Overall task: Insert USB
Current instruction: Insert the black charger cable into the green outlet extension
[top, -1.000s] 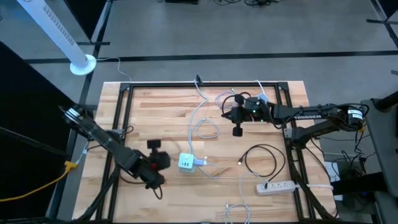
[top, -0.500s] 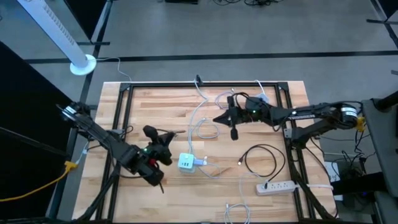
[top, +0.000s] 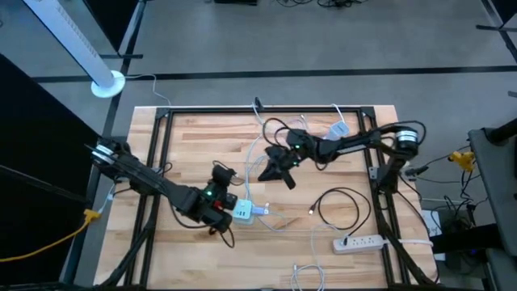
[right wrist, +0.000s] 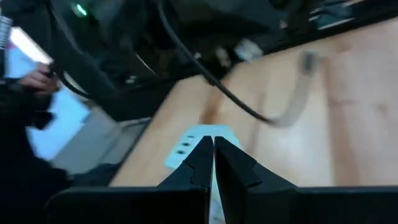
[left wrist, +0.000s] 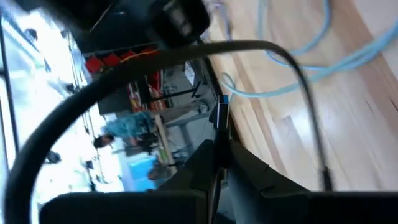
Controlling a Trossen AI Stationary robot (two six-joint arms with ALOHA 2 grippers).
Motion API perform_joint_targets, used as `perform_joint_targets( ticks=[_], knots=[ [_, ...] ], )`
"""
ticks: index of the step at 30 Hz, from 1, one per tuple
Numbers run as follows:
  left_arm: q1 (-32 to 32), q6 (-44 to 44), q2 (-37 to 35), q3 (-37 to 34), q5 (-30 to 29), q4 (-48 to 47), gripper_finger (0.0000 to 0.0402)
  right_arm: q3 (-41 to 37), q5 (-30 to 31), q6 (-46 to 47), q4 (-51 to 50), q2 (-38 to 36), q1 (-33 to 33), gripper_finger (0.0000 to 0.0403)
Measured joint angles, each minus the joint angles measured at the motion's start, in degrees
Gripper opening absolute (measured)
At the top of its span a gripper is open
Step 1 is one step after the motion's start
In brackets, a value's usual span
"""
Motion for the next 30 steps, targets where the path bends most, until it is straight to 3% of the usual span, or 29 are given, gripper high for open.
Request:
perform_joint_targets(
  ticks=[4,9,15,21,26,30],
  knots=[
    [0.0,4.3,3.2,0.0,0.2,2.6,0.0019,6.0,-4.4,4.3,0.0,3.9,0.0,0.0023],
    [0.0,4.3,4.3,0.0,-0.4,3.4,0.0019,11.4,-9.9,8.0,-0.4,7.1,0.0,0.0078],
    [0.0,6.2,4.0,0.1,-4.2,7.3,0.0019,15.4,-9.7,12.9,-4.6,10.0,0.3,0.0127],
    [-0.9,9.2,3.9,1.0,-8.2,8.7,0.0019,15.9,-13.1,15.3,-4.8,10.4,-0.6,0.0141],
    [-1.7,9.9,3.9,1.0,-10.6,9.4,0.0019,16.3,-20.1,18.1,-4.6,10.3,-2.4,0.0149],
    [-2.1,11.2,3.9,1.0,-10.8,11.0,0.0019,16.3,-17.9,18.7,-4.8,10.3,-3.7,0.0153]
  ],
)
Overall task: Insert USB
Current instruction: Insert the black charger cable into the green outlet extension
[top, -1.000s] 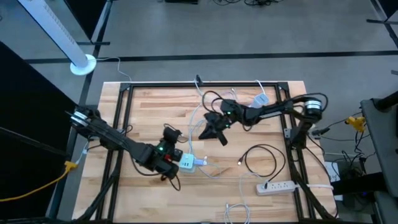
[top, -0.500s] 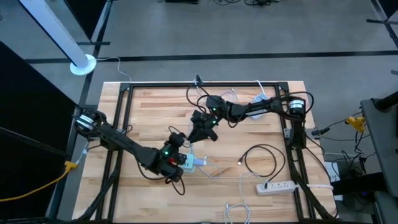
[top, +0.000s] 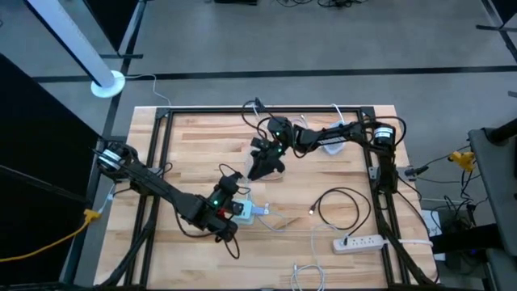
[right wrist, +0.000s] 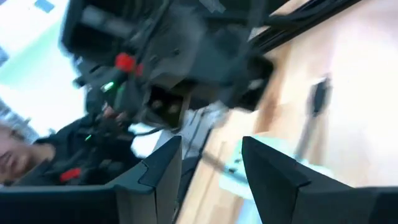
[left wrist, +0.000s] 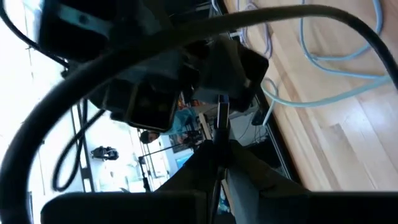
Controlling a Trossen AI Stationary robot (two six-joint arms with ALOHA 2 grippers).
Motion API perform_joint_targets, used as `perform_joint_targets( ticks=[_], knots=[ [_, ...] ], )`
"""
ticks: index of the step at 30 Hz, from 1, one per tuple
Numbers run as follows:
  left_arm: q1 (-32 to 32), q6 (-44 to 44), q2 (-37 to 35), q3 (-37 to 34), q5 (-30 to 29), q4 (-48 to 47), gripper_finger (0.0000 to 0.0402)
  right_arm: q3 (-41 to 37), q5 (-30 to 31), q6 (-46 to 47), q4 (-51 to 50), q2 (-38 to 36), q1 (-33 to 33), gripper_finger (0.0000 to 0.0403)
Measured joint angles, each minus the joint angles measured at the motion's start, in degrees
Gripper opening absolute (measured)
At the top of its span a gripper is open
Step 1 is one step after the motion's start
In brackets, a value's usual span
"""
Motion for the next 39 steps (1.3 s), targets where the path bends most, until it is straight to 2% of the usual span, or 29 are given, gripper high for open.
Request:
perform_joint_targets(
  ticks=[7,18,28,33,39],
  knots=[
    [0.0,0.0,0.0,0.0,0.0,0.8,0.0019,0.0,2.1,4.5,0.4,0.0,0.8,0.0130],
    [0.0,4.9,0.0,0.0,0.0,6.8,0.0019,0.2,2.3,8.0,1.7,0.0,1.9,0.0051],
    [-0.1,4.4,0.0,0.0,-0.5,7.1,0.0019,1.8,2.3,8.1,1.3,0.1,3.0,0.0048],
    [0.0,4.3,0.0,0.0,1.5,7.1,0.0020,1.8,1.9,6.4,1.1,0.2,3.0,0.0009],
    [0.0,4.3,-0.1,0.0,3.0,7.4,0.0063,1.8,2.8,4.8,1.1,0.2,3.1,0.0004]
  ],
)
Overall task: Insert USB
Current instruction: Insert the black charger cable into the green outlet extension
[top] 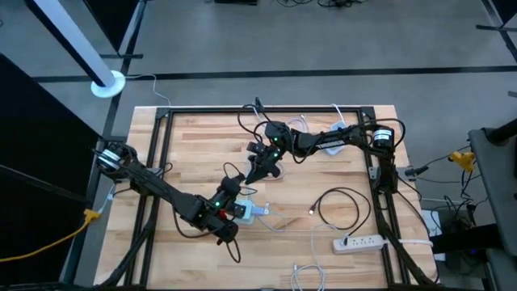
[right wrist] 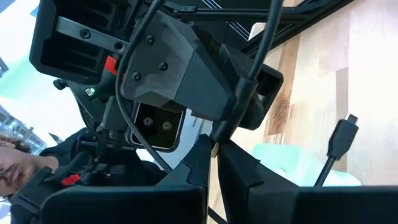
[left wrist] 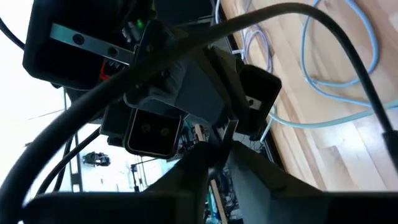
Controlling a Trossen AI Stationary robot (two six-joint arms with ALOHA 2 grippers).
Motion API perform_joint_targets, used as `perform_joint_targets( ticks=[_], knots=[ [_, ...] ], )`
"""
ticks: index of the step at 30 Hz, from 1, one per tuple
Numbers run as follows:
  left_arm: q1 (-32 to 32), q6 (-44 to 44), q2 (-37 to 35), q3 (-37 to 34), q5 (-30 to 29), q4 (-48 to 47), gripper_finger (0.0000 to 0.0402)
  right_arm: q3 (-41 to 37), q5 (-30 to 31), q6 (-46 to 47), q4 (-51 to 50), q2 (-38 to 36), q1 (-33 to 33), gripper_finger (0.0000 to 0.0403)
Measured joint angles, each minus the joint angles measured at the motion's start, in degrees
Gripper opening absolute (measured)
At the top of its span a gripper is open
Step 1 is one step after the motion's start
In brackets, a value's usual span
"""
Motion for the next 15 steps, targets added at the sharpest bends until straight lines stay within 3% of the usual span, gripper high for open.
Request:
perform_joint_targets(
  ticks=[8,15],
  knots=[
    [0.0,-1.1,-0.4,0.0,2.7,0.1,0.0126,0.0,1.1,-3.9,-0.8,0.0,-0.3,0.0001],
    [-0.2,-13.8,-4.9,-0.1,4.4,-0.7,0.0168,0.0,-0.4,-13.3,-4.6,-0.3,-1.3,0.0000]
  ],
)
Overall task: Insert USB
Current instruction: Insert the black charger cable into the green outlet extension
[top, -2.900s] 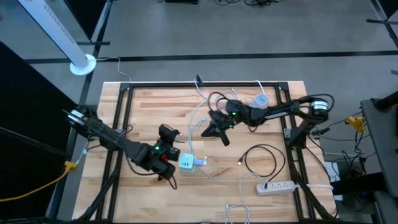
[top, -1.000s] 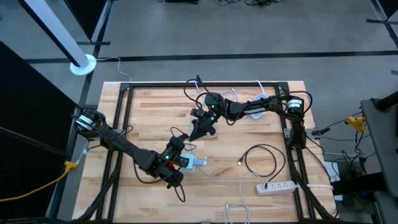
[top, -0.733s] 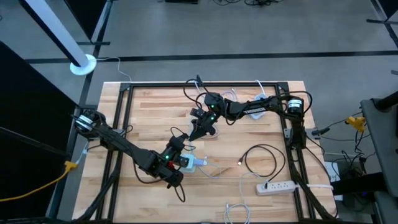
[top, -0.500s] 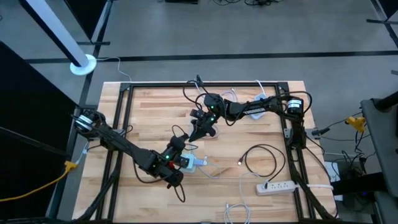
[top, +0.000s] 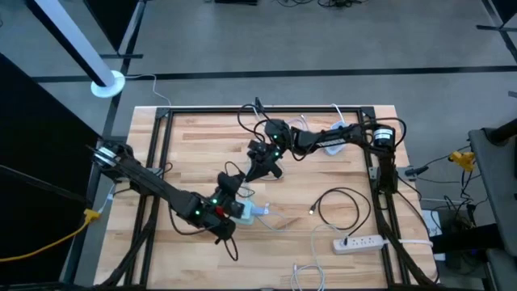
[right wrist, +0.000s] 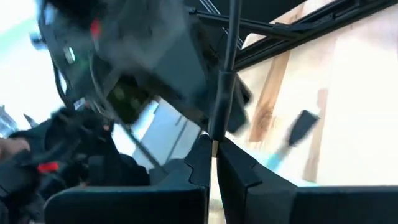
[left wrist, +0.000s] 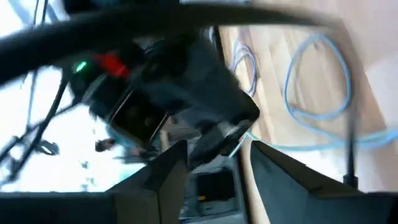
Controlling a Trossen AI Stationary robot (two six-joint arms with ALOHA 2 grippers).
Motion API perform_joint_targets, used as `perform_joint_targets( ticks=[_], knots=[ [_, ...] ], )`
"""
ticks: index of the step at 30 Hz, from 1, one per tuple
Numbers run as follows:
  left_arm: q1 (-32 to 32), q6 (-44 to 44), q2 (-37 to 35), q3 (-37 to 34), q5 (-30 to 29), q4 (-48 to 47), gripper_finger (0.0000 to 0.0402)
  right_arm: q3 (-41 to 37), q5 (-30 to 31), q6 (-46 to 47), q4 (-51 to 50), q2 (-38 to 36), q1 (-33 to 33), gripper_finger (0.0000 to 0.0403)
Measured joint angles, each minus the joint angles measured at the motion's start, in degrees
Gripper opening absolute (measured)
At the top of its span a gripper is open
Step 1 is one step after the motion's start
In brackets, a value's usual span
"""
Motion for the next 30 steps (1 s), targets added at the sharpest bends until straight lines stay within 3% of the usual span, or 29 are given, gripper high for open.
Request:
perform_joint_targets(
  ticks=[7,17,22,27,30],
  knots=[
    [0.6,-23.3,-8.2,0.0,10.6,-1.2,0.0184,0.0,-0.2,-8.9,-1.2,0.0,-0.7,0.0000],
    [0.6,-39.5,-12.2,-0.3,11.7,-2.5,0.0162,0.0,0.0,-17.0,-1.3,0.0,-0.6,0.0000],
    [0.8,-52.2,-11.7,-1.3,13.2,-2.6,0.0148,0.0,0.3,-21.2,-1.3,-0.5,-0.5,0.0000],
    [1.3,-62.1,-11.7,-3.8,12.7,-2.5,0.0140,0.0,6.1,-26.3,-1.1,-1.9,0.4,0.0000],
    [1.5,-66.1,-11.6,-5.1,9.2,-2.4,0.0137,0.0,6.7,-29.0,-0.9,-2.3,1.4,0.0000]
  ],
)
